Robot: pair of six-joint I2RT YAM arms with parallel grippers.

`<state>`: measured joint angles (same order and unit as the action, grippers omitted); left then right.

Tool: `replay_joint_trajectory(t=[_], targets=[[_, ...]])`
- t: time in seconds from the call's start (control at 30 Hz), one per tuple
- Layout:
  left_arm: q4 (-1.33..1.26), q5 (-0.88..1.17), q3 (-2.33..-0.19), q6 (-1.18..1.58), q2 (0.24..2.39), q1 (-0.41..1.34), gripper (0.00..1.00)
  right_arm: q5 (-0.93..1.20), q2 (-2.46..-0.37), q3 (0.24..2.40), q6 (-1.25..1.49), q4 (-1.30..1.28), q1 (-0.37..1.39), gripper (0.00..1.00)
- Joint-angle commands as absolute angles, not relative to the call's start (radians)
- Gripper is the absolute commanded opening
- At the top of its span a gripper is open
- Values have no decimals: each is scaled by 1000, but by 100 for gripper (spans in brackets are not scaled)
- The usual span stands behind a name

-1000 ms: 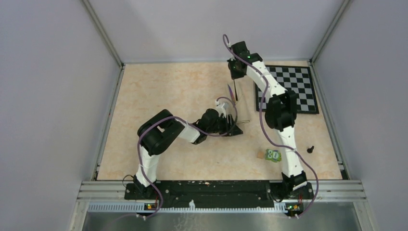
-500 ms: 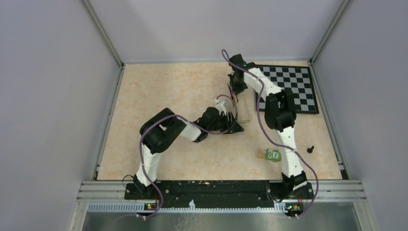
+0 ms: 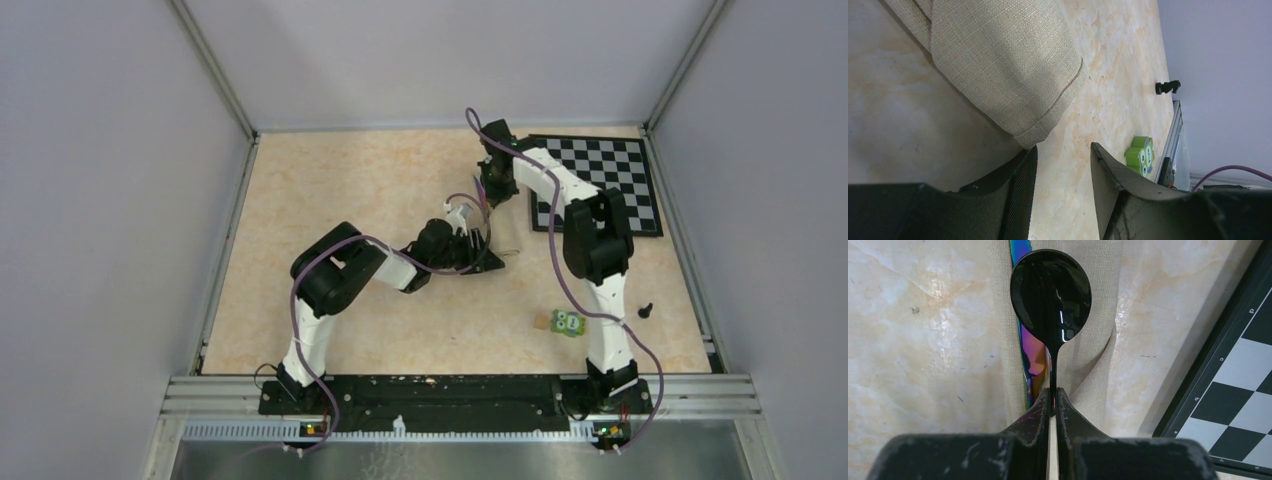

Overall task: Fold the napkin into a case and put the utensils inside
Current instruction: Insert the spoon into the folded napkin, then reset both arms

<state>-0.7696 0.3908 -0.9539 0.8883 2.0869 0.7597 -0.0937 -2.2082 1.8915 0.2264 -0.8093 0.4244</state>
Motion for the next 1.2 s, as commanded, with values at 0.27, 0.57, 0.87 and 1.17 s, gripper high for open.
replay_joint_trajectory(t=[0.27, 0.57, 0.87, 1.17], targets=[[-743, 339, -878, 867, 2032, 753, 59, -152, -2144, 1900, 235, -770, 440, 29], [-622, 276, -669, 787, 1674, 754, 64, -120, -1917, 1900, 195, -841, 481, 34], [-81, 147, -760, 522, 1116, 752, 81, 189, -1203, 1322, 193, -666, 489, 44], [369, -83, -1105, 355, 804, 747, 99, -38, -712, 1466, 224, -948, 488, 75]])
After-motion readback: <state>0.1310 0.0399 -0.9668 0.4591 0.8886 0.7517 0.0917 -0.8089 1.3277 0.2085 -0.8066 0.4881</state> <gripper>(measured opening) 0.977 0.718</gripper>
